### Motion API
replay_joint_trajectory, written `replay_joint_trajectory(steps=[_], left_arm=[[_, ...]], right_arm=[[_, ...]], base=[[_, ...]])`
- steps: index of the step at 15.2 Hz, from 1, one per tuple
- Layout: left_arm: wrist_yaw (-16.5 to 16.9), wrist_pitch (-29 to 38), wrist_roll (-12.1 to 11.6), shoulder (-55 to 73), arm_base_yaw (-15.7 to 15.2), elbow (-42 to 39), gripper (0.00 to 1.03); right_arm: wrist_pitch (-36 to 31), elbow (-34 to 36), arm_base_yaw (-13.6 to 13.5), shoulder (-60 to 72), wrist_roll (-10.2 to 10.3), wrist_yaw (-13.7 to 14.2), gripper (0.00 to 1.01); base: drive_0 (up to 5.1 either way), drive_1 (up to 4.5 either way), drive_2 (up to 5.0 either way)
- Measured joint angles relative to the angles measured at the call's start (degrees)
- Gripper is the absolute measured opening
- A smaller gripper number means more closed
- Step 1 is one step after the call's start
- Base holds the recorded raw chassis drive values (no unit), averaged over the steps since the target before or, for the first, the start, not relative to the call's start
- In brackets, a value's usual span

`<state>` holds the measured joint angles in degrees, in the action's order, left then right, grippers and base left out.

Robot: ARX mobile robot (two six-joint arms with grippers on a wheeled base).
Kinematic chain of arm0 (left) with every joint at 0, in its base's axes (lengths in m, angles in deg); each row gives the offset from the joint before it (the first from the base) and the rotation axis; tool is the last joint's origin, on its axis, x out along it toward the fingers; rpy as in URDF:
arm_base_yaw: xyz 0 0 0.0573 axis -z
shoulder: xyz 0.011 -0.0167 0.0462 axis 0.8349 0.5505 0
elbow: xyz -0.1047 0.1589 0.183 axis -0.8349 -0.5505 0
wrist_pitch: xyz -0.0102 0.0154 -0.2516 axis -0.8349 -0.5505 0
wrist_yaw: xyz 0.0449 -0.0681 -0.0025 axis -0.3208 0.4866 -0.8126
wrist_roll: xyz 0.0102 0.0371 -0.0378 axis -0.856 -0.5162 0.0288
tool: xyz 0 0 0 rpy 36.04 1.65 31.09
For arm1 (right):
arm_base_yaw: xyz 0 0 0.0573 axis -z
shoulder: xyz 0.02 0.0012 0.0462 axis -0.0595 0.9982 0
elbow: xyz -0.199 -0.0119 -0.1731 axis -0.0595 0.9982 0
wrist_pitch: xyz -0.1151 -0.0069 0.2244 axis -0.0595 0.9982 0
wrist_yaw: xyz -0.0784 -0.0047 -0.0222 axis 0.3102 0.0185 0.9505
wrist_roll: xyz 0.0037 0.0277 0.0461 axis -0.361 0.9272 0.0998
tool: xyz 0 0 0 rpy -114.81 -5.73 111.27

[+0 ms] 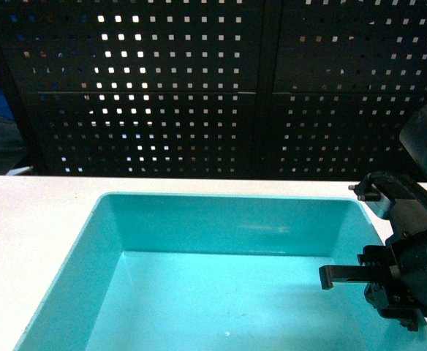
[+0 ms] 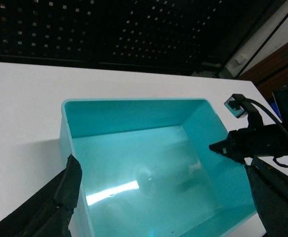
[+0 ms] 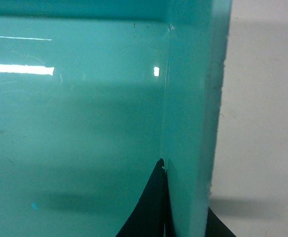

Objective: Stack blue boxes stably on right

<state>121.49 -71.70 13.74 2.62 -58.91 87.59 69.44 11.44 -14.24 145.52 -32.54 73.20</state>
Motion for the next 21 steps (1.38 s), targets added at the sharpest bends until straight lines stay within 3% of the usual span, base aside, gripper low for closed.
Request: replay_joint_trajectory(steps=[15,17,21], left_arm=[[0.00,0.00,0.00,0.00,0.00,0.00,0.98],[-0.02,0.00,-0.02,0.00,0.00,0.00,0.98],[0.00,0.00,0.00,0.00,0.00,0.00,0.98]], right_arm=[[0.00,0.00,0.00,-0.02,0.00,0.00,0.02],[3.54,-0.70,0.48,-0.04,0.17,-1.55,0.02],[3.56,-0.70,0.48,-0.04,0.17,-1.55,0.02]], base=[[0.0,0.00,0.0],[0.0,0.00,0.0],[0.0,0.00,0.0]])
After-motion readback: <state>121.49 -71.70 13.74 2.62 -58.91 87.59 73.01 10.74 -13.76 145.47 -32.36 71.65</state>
